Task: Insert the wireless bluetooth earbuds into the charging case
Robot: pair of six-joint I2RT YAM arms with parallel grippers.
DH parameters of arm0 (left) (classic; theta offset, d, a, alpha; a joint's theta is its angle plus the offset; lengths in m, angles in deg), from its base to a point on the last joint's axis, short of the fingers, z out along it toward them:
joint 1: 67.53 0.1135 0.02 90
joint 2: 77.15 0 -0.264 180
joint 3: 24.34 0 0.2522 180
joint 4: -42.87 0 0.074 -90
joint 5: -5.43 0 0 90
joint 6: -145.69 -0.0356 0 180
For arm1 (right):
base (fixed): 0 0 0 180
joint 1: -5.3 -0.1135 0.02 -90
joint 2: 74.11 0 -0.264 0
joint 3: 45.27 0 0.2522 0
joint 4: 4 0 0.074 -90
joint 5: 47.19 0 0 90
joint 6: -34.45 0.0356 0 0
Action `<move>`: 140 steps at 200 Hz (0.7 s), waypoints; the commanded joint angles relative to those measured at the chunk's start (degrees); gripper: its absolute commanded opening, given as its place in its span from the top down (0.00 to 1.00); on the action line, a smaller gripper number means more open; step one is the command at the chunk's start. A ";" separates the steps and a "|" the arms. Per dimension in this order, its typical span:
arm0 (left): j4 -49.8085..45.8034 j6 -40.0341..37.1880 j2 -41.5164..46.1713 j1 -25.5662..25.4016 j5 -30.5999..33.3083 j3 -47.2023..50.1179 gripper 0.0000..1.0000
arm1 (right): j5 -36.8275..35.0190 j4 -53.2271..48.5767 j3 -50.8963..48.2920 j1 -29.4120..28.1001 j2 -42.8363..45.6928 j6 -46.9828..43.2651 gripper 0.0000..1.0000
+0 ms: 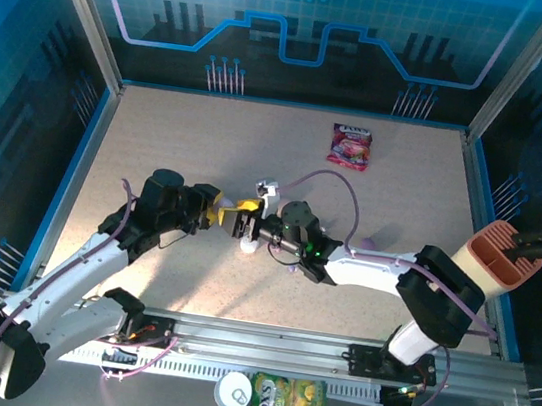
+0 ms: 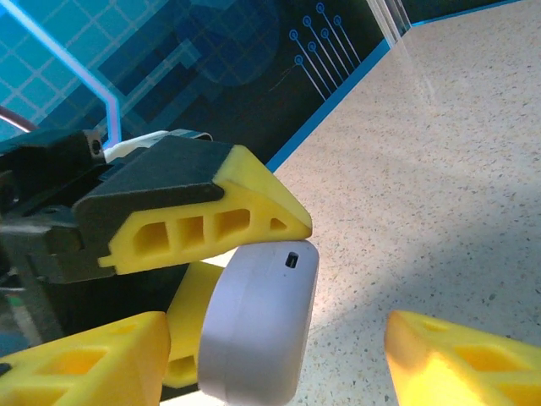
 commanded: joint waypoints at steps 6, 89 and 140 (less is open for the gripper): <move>2.17 2.72 0.51 -0.34 -1.21 1.21 0.62 | 0.46 3.03 2.84 -0.71 -2.26 2.54 0.36; 1.76 1.89 0.74 -0.38 -0.09 2.26 0.55 | 0.76 -0.09 3.48 -0.52 -0.83 2.74 0.77; 4.90 -16.66 1.71 -0.27 7.65 1.57 0.01 | 3.61 -5.36 2.26 2.47 4.05 7.04 0.80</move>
